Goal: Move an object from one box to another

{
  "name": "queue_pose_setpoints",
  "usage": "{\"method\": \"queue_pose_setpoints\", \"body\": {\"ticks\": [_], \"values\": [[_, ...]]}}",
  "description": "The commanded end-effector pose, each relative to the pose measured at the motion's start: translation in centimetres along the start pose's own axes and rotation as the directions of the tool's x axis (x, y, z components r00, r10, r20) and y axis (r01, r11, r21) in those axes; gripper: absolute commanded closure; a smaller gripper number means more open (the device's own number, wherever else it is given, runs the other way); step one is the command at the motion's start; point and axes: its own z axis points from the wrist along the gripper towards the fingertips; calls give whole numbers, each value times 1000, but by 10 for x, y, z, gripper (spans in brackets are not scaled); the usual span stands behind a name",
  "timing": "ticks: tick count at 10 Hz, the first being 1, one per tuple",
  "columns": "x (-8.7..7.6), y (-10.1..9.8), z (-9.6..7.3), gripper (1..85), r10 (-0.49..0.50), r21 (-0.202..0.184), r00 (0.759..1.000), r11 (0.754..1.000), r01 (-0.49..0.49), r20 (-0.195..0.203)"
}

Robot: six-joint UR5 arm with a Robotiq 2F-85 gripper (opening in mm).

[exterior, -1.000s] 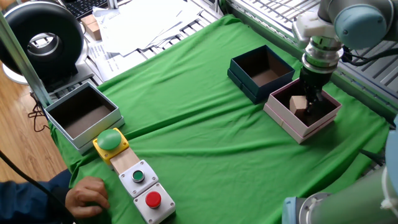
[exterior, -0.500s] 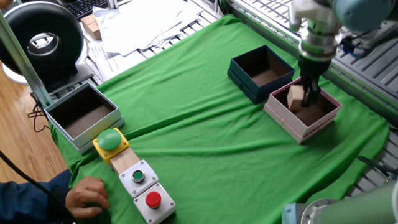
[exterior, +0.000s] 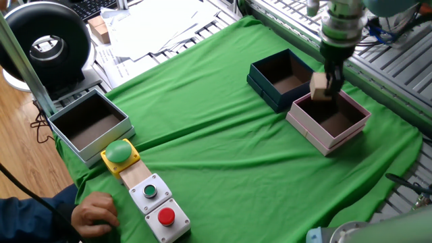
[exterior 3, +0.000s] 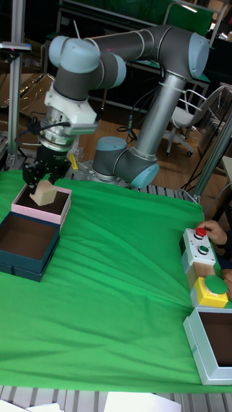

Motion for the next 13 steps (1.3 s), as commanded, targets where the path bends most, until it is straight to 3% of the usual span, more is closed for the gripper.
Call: {"method": "queue_pose_setpoints", "body": {"ticks": [1, 3, 5, 6, 9, 11, 12, 13], "values": [[-37, -42, -11, 840, -147, 159, 988, 978, 138, 43], [-66, -64, -8, 840, -245, 244, 966, 944, 220, 77], [-87, -84, -15, 840, -332, 336, 941, 896, 290, 72], [-93, -88, -17, 840, -350, 360, 934, 882, 303, 72], [-102, -79, -2, 840, -335, 317, 933, 906, 282, 129], [-96, -82, 20, 837, -349, 309, 928, 903, 298, 127], [-92, -82, 30, 770, -360, 298, 925, 902, 313, 120], [-95, -76, 34, 650, -380, 281, 915, 900, 332, 136]]}}
